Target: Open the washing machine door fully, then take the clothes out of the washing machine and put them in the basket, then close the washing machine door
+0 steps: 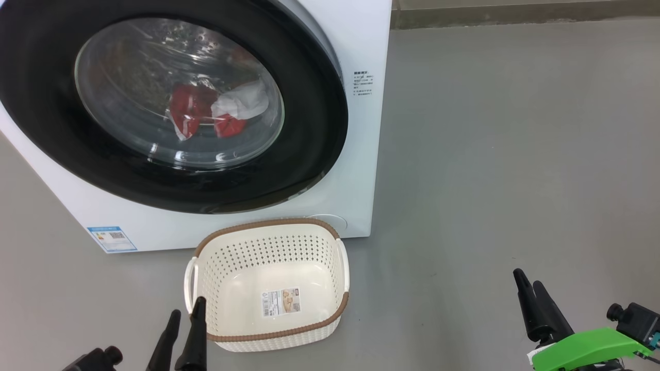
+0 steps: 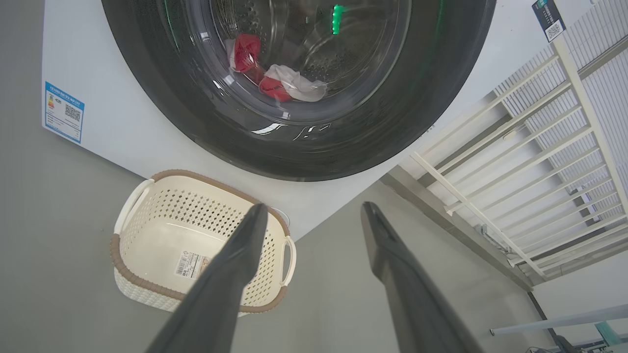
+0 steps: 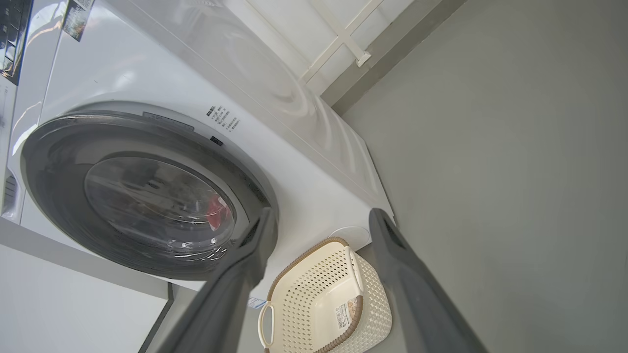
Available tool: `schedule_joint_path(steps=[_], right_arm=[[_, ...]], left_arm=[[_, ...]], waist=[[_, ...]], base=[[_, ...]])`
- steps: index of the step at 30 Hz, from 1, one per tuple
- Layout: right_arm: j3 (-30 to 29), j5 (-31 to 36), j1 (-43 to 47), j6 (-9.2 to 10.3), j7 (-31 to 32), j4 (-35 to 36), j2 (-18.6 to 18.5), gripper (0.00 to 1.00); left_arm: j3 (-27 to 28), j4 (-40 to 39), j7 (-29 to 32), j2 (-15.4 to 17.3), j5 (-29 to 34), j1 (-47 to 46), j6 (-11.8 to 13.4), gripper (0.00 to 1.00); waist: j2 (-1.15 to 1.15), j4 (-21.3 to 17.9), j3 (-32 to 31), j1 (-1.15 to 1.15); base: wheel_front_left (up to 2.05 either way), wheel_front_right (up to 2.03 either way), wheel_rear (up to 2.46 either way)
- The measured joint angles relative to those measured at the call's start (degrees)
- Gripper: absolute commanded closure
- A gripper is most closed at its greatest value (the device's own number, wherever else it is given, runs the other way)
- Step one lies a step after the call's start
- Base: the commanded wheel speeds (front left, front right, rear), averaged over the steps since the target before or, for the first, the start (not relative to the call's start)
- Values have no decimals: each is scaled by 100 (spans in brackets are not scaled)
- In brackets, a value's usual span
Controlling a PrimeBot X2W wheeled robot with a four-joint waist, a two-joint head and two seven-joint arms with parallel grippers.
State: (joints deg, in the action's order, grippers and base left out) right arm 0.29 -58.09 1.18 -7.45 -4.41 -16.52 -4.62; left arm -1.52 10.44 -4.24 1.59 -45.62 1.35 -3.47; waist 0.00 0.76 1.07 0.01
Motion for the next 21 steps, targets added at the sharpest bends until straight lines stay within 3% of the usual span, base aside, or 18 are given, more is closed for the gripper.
schedule_joint_path(steps=[21], right_arm=[[105,1004,118,-1,-343,149,-92,0]], left_arm=[[-75,-270,-352,40,1349,125,110,0]], waist=[[0,0,-6,0]], base=[[0,0,0]])
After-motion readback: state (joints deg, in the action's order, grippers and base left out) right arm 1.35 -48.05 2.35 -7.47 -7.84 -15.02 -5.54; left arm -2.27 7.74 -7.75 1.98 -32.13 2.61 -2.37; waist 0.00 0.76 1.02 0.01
